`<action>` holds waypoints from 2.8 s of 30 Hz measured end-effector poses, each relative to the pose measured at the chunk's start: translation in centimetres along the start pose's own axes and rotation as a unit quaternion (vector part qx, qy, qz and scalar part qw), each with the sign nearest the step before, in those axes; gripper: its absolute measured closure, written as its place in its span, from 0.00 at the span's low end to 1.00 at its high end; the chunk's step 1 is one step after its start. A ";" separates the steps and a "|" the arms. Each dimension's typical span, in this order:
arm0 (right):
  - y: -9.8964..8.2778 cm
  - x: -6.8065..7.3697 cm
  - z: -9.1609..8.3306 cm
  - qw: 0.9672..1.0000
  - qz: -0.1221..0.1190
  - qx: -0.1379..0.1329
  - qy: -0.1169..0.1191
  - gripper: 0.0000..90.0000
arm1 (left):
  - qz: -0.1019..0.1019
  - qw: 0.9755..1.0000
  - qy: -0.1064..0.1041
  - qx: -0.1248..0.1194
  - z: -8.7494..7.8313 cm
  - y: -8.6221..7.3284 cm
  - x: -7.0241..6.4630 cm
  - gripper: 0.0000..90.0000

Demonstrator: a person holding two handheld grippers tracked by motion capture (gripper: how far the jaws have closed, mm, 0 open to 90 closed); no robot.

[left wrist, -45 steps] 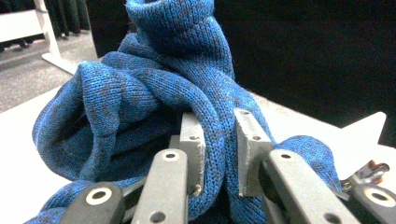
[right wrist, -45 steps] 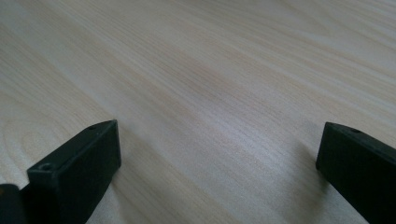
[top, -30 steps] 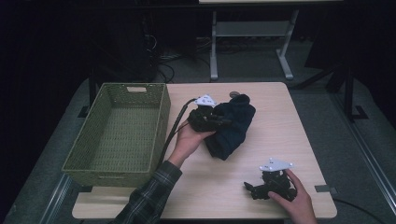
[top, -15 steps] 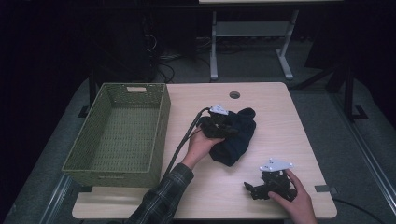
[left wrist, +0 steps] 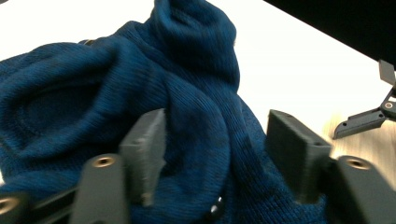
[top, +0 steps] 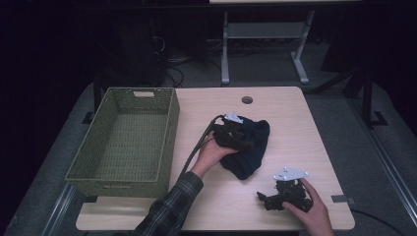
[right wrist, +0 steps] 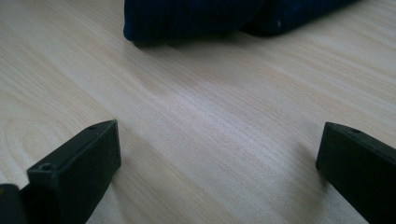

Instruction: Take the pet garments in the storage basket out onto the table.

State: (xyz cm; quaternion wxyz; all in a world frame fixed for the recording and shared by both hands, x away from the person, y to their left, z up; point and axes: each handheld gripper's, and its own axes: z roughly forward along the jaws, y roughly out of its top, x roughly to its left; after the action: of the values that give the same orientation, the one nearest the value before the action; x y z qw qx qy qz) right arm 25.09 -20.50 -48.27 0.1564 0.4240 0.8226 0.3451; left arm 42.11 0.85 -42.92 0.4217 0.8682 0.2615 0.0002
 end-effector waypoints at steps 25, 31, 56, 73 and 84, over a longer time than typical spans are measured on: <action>0.0 0.0 0.0 1.000 0.003 0.001 0.001 0.00 | 0.022 0.999 0.047 -0.016 -5.3 -1.5 -1.5 0.17; 0.0 0.0 0.0 1.000 0.002 0.001 0.001 0.00 | 0.018 0.998 0.058 -0.017 -6.2 -3.5 -2.3 0.17; 0.0 0.0 0.0 1.000 0.002 0.001 0.000 0.00 | 0.021 0.994 0.104 0.026 -8.1 -11.3 -5.4 0.14; 0.0 0.0 0.0 1.000 0.000 0.001 0.002 0.00 | 0.035 0.991 0.123 0.048 -7.0 -13.8 -5.7 0.14; 0.0 0.0 0.0 1.000 0.001 0.001 0.001 0.00 | 0.038 0.992 0.120 0.016 -7.1 -14.6 -5.5 0.14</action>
State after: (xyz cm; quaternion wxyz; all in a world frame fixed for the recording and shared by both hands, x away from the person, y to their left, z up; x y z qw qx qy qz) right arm 25.06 -20.49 -48.27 0.1546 0.4241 0.8229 0.3451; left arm 29.12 10.94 -47.81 0.3729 0.8780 0.2768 0.1158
